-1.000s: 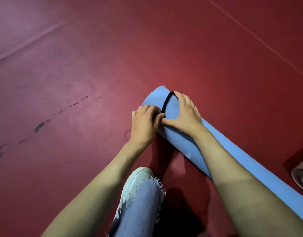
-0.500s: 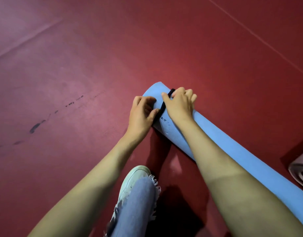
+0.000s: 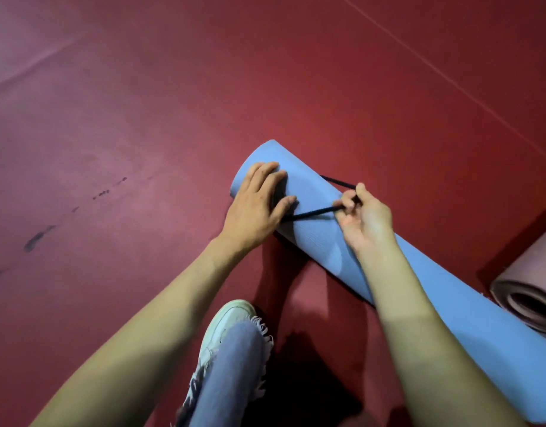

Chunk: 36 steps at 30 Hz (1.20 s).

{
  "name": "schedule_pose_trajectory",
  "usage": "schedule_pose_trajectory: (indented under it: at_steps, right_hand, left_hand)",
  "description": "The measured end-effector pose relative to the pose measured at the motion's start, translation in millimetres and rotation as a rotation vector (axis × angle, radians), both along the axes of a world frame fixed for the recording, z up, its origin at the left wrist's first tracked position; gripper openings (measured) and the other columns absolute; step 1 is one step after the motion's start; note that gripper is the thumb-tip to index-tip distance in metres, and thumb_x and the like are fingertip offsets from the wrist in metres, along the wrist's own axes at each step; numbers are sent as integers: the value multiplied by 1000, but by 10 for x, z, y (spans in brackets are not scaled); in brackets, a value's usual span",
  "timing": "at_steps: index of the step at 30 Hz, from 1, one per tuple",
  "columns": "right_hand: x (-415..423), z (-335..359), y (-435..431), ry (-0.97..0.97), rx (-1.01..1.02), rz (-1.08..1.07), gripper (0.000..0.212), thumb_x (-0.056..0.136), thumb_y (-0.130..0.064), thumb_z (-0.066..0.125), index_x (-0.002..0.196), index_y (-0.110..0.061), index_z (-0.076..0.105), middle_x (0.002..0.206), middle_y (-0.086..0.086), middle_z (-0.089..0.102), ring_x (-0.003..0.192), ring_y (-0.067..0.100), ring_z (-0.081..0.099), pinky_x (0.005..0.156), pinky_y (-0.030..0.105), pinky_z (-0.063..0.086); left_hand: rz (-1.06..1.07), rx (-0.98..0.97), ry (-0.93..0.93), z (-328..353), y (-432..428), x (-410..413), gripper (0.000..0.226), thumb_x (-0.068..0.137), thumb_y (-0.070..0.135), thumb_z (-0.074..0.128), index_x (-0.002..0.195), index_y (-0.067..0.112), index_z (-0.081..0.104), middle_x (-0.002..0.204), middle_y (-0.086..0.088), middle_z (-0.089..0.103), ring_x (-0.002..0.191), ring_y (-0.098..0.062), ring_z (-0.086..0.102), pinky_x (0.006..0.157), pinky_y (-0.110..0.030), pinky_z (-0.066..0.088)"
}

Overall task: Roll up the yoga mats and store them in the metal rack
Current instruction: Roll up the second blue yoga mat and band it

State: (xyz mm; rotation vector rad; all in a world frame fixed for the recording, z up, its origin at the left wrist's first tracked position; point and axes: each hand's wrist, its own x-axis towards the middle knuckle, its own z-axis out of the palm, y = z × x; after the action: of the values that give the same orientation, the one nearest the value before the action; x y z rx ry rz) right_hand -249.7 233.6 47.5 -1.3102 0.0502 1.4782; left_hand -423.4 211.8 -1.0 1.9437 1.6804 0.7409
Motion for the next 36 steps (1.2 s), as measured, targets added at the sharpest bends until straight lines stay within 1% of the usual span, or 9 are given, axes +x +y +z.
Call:
schedule_pose_trajectory:
  at_steps: [4, 8, 13, 17, 21, 23, 25, 31, 36]
  right_hand:
    - [119, -15, -92, -48, 5, 57, 20, 97, -2, 43, 78, -7, 47, 62, 6, 47, 32, 6, 32, 35, 16, 30]
    - [2, 39, 107, -9, 47, 21, 19, 94, 6, 39, 86, -11, 43, 80, 14, 55, 39, 8, 51, 37, 16, 35]
    - [-412, 11, -2, -212, 189, 145, 11, 93, 2, 47, 98, -5, 41, 63, 3, 52, 41, 7, 43, 45, 18, 39]
    - [-220, -290, -537, -579, 175, 289, 22, 94, -3, 50, 94, -19, 36, 62, 2, 52, 47, 6, 45, 60, 23, 42]
    - [248, -224, -641, -781, 167, 318, 25, 92, 1, 52, 88, -21, 43, 59, -2, 53, 45, 2, 46, 55, 19, 40]
    - [405, -85, -510, -640, 195, 188, 21, 92, 4, 50, 89, -16, 45, 53, -3, 55, 42, 7, 44, 48, 20, 40]
    - [436, 66, -368, -427, 180, 132, 20, 91, 4, 48, 92, -15, 45, 65, 4, 62, 43, 10, 46, 44, 20, 38]
    - [253, 277, 79, 79, 60, 257, 8, 89, -14, 52, 97, -13, 51, 100, 16, 68, 52, 11, 54, 47, 18, 35]
    - [484, 118, 74, 199, -16, -210, 36, 89, -13, 55, 122, -10, 43, 114, 18, 47, 87, 22, 60, 62, 23, 38]
  left_hand:
    - [-67, -36, -2, 34, 23, -17, 79, 80, 63, 42, 137, 8, 47, 149, -7, 36, 142, -24, 21, 112, -21, 8]
    - [-109, -69, 16, 15, 183, 20, 80, 82, 60, 40, 143, 9, 40, 153, -9, 30, 146, -28, 14, 115, -28, 3]
    - [-161, -108, 108, 10, 544, 197, 90, 79, 67, 20, 145, 9, 36, 153, -9, 29, 145, -29, 14, 116, -39, 3]
    - [-179, -120, 276, 22, 893, 363, 56, 97, 53, 36, 145, 24, 38, 154, -1, 28, 145, -25, 11, 115, -38, 1]
    - [-253, -191, 330, 92, 1011, 507, 40, 103, 41, 30, 141, 37, 41, 156, 8, 22, 146, -27, 1, 116, -48, -6]
    - [-280, -178, 335, 127, 949, 540, 38, 104, 33, 28, 138, 35, 44, 154, 11, 27, 147, -28, 2, 112, -57, -8]
    - [-264, -109, 284, 112, 771, 490, 40, 101, 32, 26, 132, 28, 50, 146, 10, 38, 146, -28, 7, 109, -62, -9]
    - [-38, 160, 257, -111, -65, 308, 46, 88, 53, 47, 97, 9, 58, 123, -3, 53, 131, -31, 33, 101, -74, 11]
    - [-88, 217, 240, -216, -370, 133, 60, 79, 68, 53, 105, 14, 52, 129, -3, 48, 136, -34, 31, 99, -72, 17]
